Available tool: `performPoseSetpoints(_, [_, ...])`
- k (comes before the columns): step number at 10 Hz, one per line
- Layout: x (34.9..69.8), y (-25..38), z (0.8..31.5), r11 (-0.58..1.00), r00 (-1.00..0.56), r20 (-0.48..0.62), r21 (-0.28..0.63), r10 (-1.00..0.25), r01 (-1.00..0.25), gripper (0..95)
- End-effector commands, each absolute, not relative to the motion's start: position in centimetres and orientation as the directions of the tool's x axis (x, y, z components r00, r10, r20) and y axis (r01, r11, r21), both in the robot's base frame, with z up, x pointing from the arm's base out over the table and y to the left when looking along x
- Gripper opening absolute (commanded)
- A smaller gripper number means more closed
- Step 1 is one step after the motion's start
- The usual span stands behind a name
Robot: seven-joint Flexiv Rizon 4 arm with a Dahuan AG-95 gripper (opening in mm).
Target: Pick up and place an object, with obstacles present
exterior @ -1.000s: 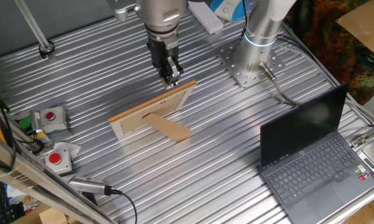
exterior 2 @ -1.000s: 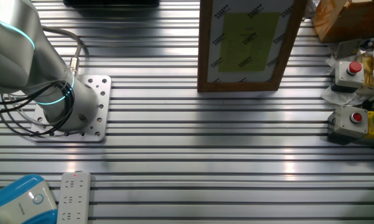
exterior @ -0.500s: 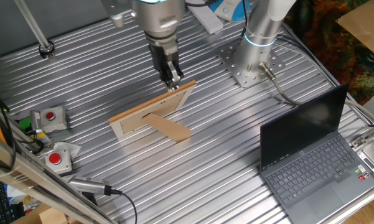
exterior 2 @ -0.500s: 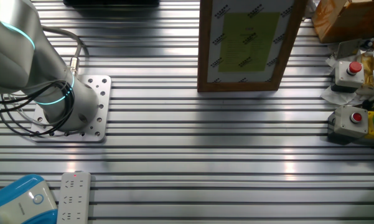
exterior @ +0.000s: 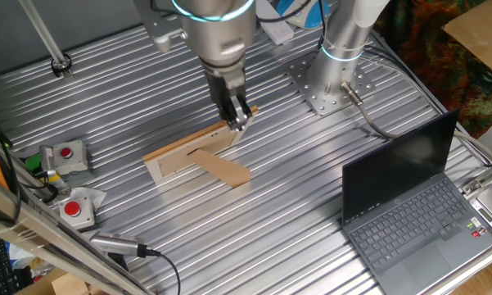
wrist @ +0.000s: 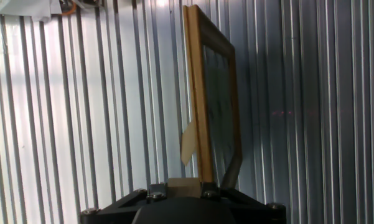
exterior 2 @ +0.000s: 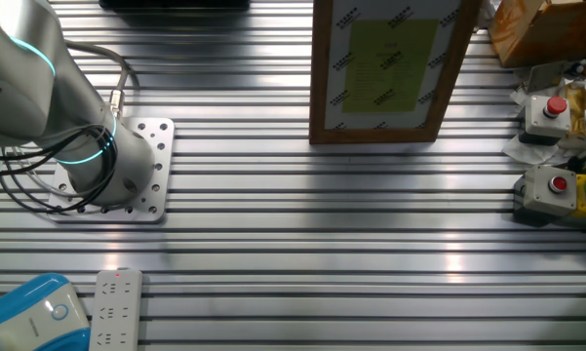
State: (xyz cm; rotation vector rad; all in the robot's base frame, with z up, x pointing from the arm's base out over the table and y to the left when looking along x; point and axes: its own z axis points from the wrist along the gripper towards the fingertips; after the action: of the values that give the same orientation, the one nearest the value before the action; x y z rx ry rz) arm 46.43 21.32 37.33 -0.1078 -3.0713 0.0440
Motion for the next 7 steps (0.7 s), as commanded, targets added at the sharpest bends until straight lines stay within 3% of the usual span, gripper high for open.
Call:
performPoseSetpoints(1, [46.4, 22.4, 36.9, 0.996, -0.994, 0.067, -0.037, 0.084, 0.081, 0.0])
performPoseSetpoints(7, [45.6, 25.9, 35.7, 0.990, -0.991, 0.051, -0.063, 0.127, 0.123, 0.0])
